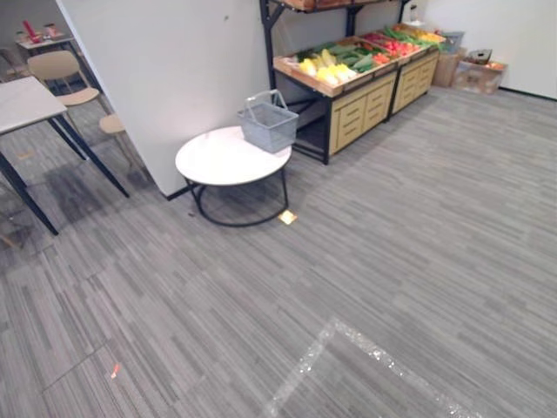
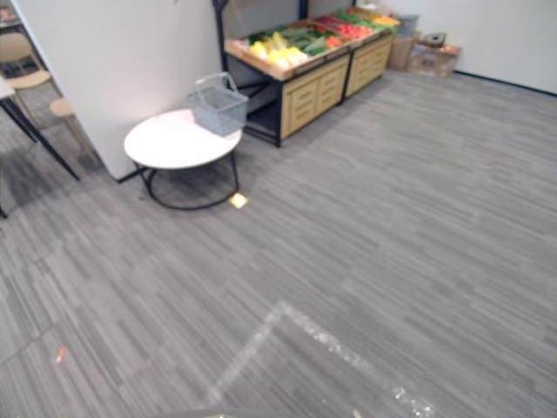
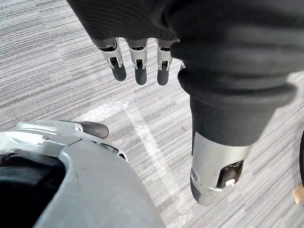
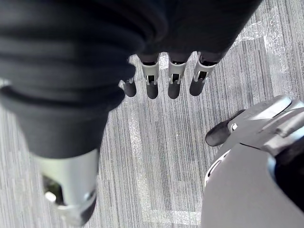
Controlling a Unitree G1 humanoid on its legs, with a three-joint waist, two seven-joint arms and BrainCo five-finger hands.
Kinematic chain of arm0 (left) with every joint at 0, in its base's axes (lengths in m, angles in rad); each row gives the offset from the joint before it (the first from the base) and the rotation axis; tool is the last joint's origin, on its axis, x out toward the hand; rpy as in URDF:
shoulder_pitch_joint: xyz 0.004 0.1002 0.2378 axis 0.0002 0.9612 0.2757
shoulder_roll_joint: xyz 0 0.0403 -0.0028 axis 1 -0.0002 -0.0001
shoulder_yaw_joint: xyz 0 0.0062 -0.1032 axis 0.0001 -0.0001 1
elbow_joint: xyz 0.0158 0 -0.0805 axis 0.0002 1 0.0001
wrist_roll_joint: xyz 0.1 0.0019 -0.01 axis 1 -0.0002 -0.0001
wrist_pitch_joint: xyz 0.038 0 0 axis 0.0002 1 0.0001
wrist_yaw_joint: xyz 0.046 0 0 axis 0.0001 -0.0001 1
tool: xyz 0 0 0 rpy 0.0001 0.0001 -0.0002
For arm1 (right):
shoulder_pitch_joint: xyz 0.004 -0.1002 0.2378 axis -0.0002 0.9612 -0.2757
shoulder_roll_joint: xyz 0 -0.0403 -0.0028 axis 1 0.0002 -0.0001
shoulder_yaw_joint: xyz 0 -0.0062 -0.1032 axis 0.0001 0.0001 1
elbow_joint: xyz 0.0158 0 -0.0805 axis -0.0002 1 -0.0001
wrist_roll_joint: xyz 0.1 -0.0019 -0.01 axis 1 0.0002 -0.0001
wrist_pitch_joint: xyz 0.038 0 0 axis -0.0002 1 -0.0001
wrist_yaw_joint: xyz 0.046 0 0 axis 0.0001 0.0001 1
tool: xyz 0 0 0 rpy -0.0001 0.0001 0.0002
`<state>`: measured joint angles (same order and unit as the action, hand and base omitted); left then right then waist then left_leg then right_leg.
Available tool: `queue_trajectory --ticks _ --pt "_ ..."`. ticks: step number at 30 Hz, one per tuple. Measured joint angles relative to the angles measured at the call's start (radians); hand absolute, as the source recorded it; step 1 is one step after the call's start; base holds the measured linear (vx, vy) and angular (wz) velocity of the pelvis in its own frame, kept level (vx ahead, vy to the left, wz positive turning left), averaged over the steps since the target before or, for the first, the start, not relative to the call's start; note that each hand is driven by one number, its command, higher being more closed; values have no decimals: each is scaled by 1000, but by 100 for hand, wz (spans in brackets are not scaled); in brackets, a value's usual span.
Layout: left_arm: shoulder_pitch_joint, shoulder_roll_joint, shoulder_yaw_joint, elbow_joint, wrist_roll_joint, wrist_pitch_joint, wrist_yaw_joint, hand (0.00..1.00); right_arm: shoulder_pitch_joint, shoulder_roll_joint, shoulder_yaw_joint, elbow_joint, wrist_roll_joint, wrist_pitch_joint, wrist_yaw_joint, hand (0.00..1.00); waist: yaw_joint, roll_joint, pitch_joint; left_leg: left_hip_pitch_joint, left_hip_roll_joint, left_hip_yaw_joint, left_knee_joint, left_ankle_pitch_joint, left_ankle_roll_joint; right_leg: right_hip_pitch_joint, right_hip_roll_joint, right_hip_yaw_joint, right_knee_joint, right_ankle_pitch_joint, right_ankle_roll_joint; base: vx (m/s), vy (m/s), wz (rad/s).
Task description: Pick vegetable in the basket
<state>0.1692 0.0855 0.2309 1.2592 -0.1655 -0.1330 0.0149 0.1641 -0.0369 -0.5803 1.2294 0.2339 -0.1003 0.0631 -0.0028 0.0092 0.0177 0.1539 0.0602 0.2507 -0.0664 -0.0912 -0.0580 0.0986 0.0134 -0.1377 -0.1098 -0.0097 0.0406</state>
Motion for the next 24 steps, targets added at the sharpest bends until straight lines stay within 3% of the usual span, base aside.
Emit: queue_trajectory --ticks 18,20,24 --pt "-7 -5 13 -46 15 -19 9 0 -18 -2 32 -23 -39 -12 -9 0 1 -1 20 -22 4 10 3 -1 -1 -17 2 3 7 -1 -2 -17 -20 -1" --pt "-12 -12 30 -49 11 -19 11 0 -30 -1 40 -40 -38 -13 -9 0 1 -2 30 -41 12 18 29 -12 -4 -53 3 8 60 -21 -28 -10 -34 -11" --pt "-29 -14 61 -80 9 -21 16 0 -58 6 38 -45 -37 -14 -9 0 -3 -5 79 -117 48 19 199 -88 -18 -138 2 11 234 -131 -42 4 -59 0"
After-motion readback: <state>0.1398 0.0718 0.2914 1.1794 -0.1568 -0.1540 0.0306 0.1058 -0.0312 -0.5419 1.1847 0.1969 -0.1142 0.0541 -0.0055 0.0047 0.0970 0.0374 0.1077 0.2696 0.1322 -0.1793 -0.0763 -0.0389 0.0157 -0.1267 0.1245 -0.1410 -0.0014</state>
